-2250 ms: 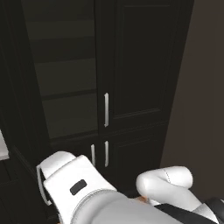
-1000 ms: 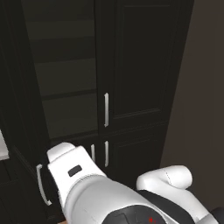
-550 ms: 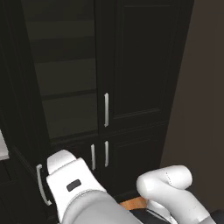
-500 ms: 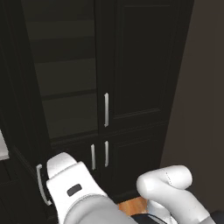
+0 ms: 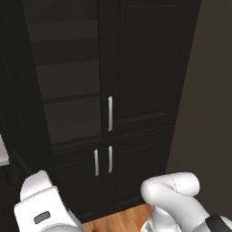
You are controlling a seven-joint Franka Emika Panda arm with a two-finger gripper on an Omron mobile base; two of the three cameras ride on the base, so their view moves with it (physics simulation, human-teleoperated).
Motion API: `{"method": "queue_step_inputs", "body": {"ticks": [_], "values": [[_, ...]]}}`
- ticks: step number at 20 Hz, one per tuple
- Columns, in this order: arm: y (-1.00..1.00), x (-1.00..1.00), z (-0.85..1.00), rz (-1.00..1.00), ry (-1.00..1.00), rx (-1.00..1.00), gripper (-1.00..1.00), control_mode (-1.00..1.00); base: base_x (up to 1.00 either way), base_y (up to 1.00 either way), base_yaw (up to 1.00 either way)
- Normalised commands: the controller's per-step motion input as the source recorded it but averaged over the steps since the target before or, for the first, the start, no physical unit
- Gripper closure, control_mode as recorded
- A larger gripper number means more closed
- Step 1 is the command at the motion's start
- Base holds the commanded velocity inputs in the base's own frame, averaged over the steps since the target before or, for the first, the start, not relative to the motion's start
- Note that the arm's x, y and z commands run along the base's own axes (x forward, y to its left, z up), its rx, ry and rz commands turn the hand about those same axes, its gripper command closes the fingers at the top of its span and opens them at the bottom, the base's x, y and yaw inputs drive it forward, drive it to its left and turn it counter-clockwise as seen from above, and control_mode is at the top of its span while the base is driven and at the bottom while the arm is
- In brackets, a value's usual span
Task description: Close all open cabinet doors.
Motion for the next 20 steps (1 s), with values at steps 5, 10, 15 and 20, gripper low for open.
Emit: {"method": "queue_step_inputs", "body": {"ticks": [5,10,15,20], "values": [[0.72,-0.04,0.02,-0.17,0.00,0.00,-1.00,-1.00,0.00,0.00,0.00],[0.61,0.02,0.04,-0.16,0.00,0.00,-1.00,-1.00,0.00,0.00,0.00],[0.43,0.41,0.13,-0.22,0.00,0.01,-1.00,-1.00,0.00,0.00,0.00],[0.05,0.66,0.19,-0.19,0.01,0.08,-1.00,-1.00,0.00,0.00,0.00]]}}
